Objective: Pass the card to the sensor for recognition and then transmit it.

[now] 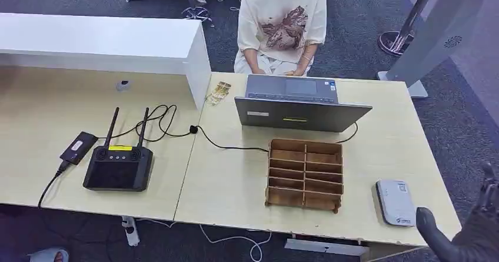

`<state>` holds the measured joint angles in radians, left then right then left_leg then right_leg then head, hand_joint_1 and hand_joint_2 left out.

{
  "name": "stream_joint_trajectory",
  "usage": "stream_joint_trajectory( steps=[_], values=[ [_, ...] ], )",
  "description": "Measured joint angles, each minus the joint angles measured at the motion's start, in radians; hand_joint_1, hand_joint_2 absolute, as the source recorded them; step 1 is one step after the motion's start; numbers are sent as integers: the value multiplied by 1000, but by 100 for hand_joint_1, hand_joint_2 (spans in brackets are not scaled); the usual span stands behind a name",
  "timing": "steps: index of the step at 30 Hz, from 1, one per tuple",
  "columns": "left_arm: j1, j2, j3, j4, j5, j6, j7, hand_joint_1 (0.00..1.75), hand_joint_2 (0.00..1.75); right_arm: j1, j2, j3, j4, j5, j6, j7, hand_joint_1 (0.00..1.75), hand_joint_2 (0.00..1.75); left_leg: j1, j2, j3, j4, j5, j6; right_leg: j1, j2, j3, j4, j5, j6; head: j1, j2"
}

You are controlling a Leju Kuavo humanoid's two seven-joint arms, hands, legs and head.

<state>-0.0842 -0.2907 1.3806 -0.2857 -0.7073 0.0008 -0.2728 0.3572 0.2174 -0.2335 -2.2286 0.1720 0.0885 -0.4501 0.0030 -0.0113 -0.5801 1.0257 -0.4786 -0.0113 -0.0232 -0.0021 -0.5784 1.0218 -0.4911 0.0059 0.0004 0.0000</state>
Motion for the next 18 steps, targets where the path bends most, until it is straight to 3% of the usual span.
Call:
stream_joint_trajectory(
  steps=[3, 11, 14, 18],
  values=[
    [0, 0, 0, 0, 2, -1, 0, 0, 0, 0, 0, -6, 4, -31, 42, 16, 0, 175, 0, 0, 0, 0, 0, 0, 0, 0, 0, 0, 0, 0, 0, 0],
    [1, 1, 1, 0, 5, -9, -2, 0, 0, 35, -2, -23, 41, -172, 316, 97, 0, 175, 0, 0, 0, 0, 0, 0, 0, 0, 0, 0, 0, 0, 0, 0],
    [3, 3, 1, 0, 5, -18, -2, 0, 0, 65, -27, -23, 58, -198, 417, 133, 0, 175, 0, 0, 0, 0, -1, 1, 0, -1, 0, 0, 0, 0, 0, 0],
    [3, 6, 1, 0, 2, -25, -2, 0, 0, 108, -66, -23, 88, -269, 484, 177, 0, 175, 0, 0, -1, 0, -1, 1, 0, 0, 0, 0, -1, 0, 0, 0]
  ],
)
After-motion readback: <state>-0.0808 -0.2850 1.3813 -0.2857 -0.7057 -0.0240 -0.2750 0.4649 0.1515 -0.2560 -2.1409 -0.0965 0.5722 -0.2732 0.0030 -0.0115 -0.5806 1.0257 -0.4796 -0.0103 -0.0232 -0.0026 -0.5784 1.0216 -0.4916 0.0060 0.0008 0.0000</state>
